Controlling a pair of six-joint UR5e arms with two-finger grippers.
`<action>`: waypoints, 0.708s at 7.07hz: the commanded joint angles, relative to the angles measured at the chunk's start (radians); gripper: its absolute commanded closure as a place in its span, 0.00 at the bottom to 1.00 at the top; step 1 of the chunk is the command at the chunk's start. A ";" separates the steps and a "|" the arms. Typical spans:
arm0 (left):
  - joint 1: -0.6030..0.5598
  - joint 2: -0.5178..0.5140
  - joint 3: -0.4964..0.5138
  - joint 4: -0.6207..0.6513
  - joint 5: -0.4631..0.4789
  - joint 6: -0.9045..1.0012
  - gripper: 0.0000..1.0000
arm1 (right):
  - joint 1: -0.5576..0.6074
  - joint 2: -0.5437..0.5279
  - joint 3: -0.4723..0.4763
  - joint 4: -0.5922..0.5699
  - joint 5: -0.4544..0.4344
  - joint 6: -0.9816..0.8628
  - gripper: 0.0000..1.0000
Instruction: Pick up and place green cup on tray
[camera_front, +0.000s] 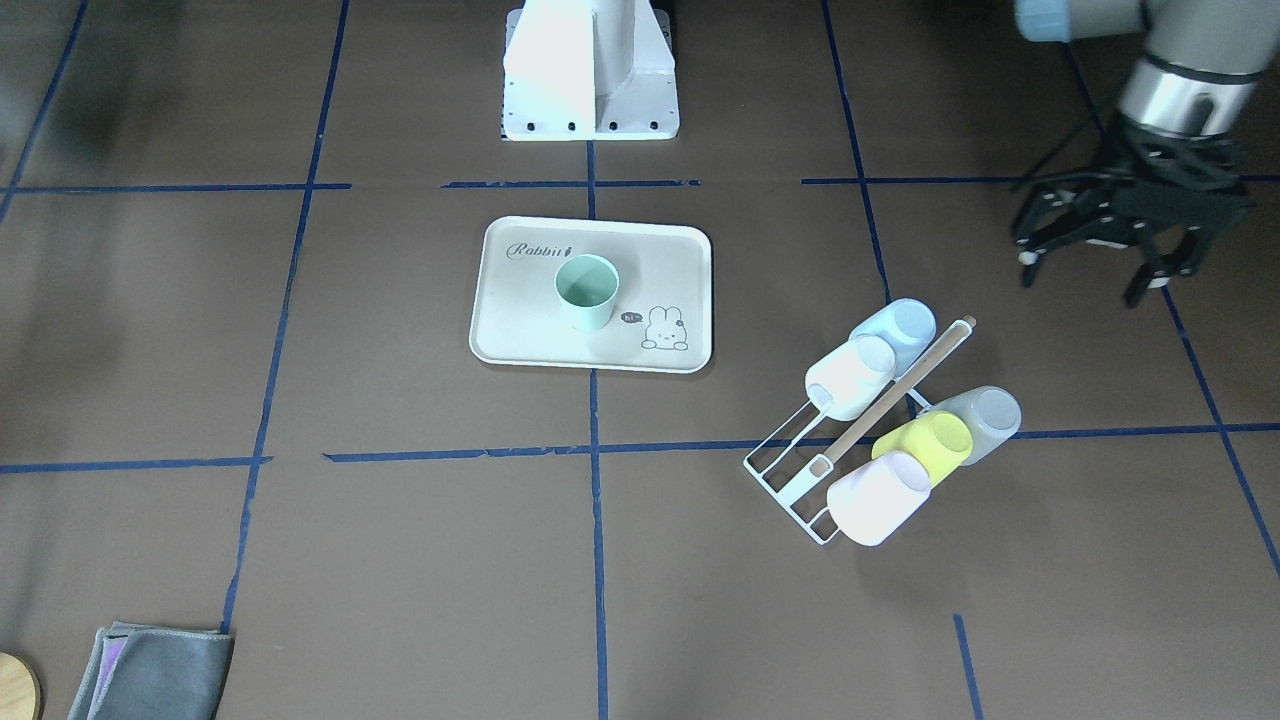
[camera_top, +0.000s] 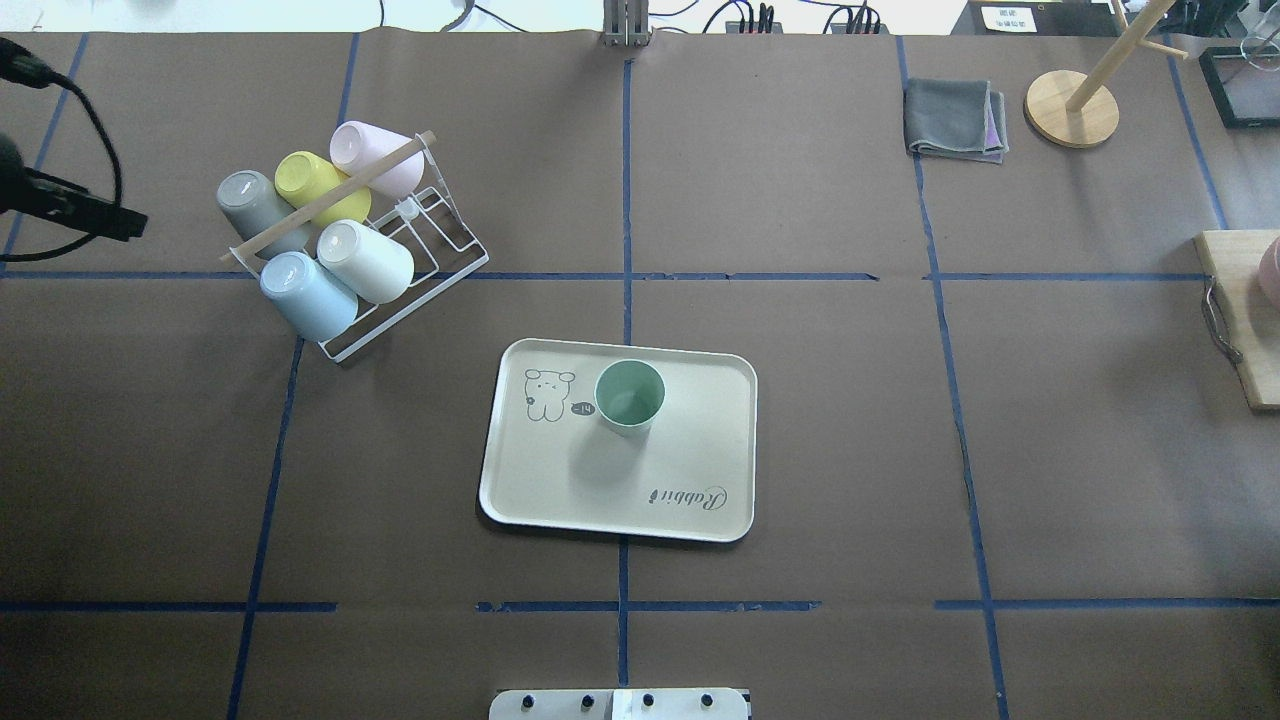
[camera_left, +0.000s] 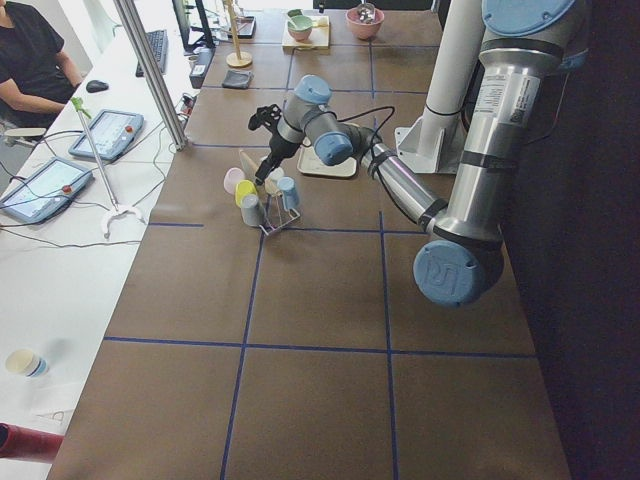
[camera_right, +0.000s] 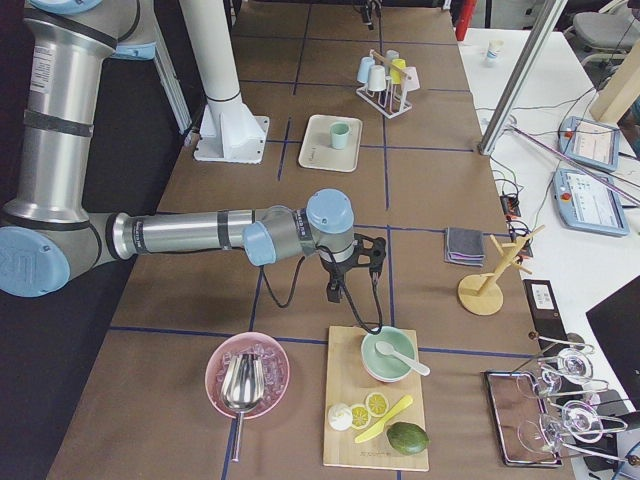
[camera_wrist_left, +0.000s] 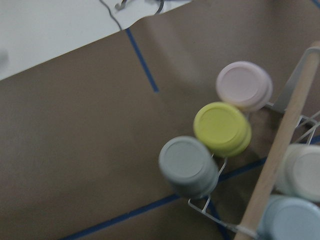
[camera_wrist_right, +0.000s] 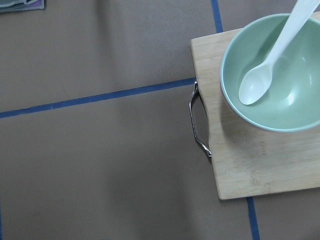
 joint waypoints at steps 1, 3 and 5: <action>-0.210 0.078 0.038 0.192 -0.171 0.213 0.00 | 0.029 -0.008 -0.025 -0.030 -0.020 -0.113 0.00; -0.352 0.078 0.210 0.300 -0.234 0.500 0.00 | 0.102 -0.005 -0.016 -0.149 -0.020 -0.301 0.00; -0.446 0.079 0.384 0.304 -0.325 0.512 0.00 | 0.149 0.001 -0.013 -0.242 -0.017 -0.461 0.00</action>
